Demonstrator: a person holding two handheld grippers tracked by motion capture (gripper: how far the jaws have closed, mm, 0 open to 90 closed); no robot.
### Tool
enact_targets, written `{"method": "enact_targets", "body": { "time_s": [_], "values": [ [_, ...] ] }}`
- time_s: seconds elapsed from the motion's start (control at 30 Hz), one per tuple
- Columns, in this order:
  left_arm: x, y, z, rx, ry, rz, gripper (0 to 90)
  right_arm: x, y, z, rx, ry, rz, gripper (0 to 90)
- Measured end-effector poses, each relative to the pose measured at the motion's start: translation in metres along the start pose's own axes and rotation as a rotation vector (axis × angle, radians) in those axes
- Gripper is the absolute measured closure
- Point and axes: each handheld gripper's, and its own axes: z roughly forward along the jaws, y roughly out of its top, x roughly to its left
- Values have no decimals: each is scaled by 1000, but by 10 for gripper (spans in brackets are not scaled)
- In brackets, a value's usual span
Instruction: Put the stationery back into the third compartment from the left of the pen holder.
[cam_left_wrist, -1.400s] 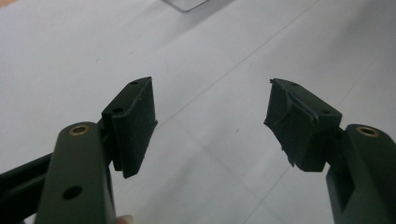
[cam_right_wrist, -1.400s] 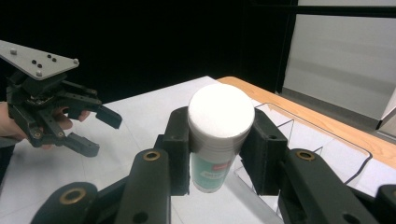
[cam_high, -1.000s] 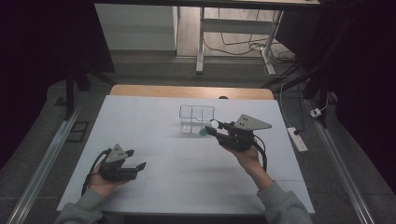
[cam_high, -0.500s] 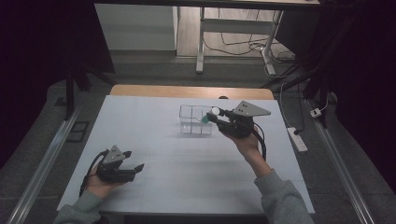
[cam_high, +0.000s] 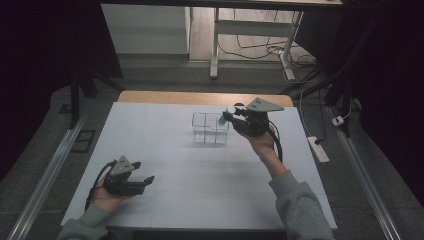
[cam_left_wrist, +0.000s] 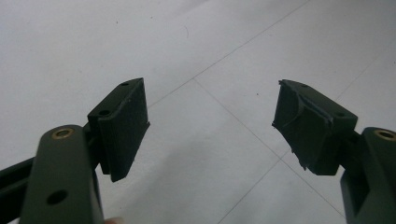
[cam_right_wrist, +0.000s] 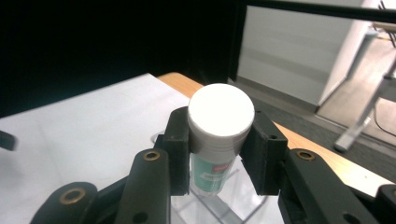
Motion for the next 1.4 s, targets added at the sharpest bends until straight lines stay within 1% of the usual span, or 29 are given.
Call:
{"method": "enact_targets", "body": {
  "time_s": [0.07, 0.13, 0.27, 0.37, 0.43, 0.57, 0.6, 0.67, 0.7, 0.8, 0.87, 1.03, 1.1, 1.13, 1.3, 1.4],
  "values": [
    [0, 0, 0, 1, 0, 1, 259, -5, -2, 5, 9, -10, 8, 633],
    [0, 0, 0, 1, 0, 1, 259, -9, -5, 8, 16, -18, 27, 632],
    [0, 0, 1, 2, -1, -1, 259, -15, -14, 17, 48, -29, 52, 632],
    [0, 0, 1, 5, -3, 0, 257, -17, -20, 25, 78, -33, 59, 631],
    [0, 0, 1, 6, -2, 1, 257, -17, -22, 28, 93, -32, 52, 630],
    [0, 0, 1, 7, -2, 1, 257, -16, -23, 31, 95, -22, 53, 621],
    [-1, 0, 1, 8, -3, 2, 257, -16, -24, 31, 90, -20, 51, 595],
    [-1, 0, 2, 9, -3, 4, 256, -15, -23, 30, 83, -21, 52, 474],
    [-1, 0, 2, 9, -3, 4, 256, -15, -23, 30, 87, -26, 46, 440],
    [-1, 0, 2, 9, -4, 3, 256, -11, -22, 27, 113, -65, 25, 366],
    [-1, 0, 2, 10, -4, 2, 255, -9, -23, 23, 117, -74, 18, 350],
    [-1, 0, 2, 10, -4, 4, 255, -6, -29, 11, 104, -51, 29, 352],
    [-2, 0, 2, 11, -3, 4, 255, -5, -33, 4, 115, -49, 23, 353],
    [-2, 0, 2, 10, -3, 4, 255, -4, -35, 0, 112, -46, 30, 353],
    [-2, 0, 3, 12, -4, 5, 256, -2, -48, -18, 127, -53, 21, 354],
    [-2, 0, 3, 12, -5, 5, 256, -1, -54, -29, 129, -60, 26, 355]
  ]
}}
